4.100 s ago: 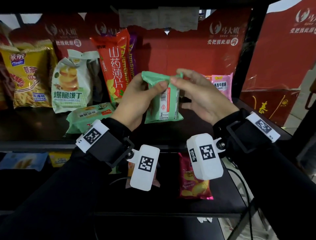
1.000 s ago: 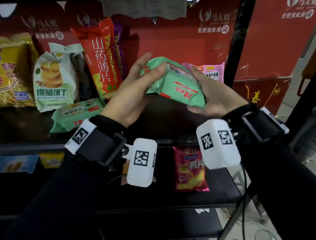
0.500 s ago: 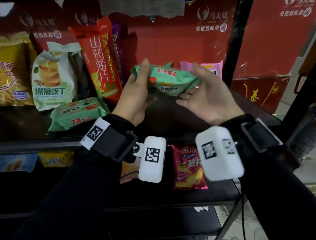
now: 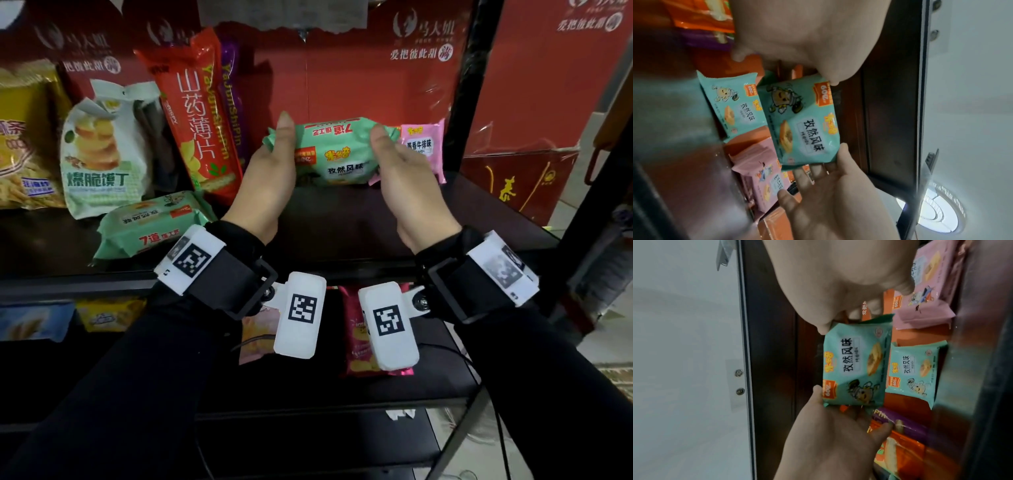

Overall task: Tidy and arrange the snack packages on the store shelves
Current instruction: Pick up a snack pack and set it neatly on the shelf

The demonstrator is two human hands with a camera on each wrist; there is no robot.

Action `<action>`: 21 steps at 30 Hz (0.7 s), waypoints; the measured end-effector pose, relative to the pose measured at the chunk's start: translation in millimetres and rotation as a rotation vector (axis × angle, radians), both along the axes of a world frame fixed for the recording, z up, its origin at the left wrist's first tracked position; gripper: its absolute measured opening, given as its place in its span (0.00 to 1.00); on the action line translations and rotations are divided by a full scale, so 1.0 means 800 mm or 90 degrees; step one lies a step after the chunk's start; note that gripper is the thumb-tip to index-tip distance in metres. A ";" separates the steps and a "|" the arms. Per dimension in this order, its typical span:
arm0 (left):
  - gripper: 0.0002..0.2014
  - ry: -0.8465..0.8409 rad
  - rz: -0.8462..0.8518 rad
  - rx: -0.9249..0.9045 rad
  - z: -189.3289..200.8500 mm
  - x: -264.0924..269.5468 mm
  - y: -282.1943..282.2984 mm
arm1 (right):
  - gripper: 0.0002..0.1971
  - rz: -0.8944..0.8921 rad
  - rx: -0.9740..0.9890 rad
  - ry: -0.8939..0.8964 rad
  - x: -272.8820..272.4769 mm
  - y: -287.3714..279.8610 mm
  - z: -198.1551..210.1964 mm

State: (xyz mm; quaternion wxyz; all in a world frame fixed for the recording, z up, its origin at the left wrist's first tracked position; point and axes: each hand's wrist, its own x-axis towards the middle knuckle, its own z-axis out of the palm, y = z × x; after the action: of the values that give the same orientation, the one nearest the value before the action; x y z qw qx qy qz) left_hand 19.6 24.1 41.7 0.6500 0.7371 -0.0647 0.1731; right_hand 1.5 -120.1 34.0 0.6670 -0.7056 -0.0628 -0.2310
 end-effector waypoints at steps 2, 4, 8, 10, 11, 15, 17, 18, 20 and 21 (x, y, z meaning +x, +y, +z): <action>0.33 -0.005 -0.012 0.034 0.000 0.002 0.002 | 0.33 -0.023 -0.051 -0.008 -0.003 -0.001 0.003; 0.43 0.001 -0.009 0.037 -0.001 0.005 0.004 | 0.37 -0.027 -0.093 -0.030 -0.004 -0.001 0.004; 0.36 -0.030 0.011 -0.001 -0.007 0.009 0.006 | 0.31 -0.065 -0.137 -0.043 -0.003 0.003 0.009; 0.35 -0.034 0.000 -0.015 -0.009 0.007 0.006 | 0.30 -0.094 -0.171 -0.031 0.002 0.005 0.009; 0.34 -0.040 -0.009 -0.020 -0.009 0.006 0.007 | 0.29 -0.102 -0.179 -0.024 0.005 0.004 0.008; 0.31 -0.066 -0.012 0.027 -0.011 0.009 0.011 | 0.24 -0.041 -0.090 0.034 0.014 0.002 0.004; 0.29 -0.074 -0.013 0.040 -0.012 0.010 0.011 | 0.24 0.004 -0.015 0.066 0.014 0.001 0.004; 0.30 -0.076 -0.016 0.045 -0.012 0.011 0.012 | 0.25 0.007 0.001 0.070 0.014 0.000 0.004; 0.31 -0.065 -0.020 0.054 -0.012 0.010 0.015 | 0.31 -0.022 0.031 0.050 0.016 -0.004 0.005; 0.31 -0.053 -0.022 0.061 -0.012 0.010 0.016 | 0.32 -0.041 0.051 0.036 0.015 -0.004 0.006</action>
State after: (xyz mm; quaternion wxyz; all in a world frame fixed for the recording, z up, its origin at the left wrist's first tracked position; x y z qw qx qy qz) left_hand 27.7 36.9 31.9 0.6134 0.7585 -0.1129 0.1889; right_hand 13.8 -123.6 38.5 0.6882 -0.6864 -0.0118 -0.2346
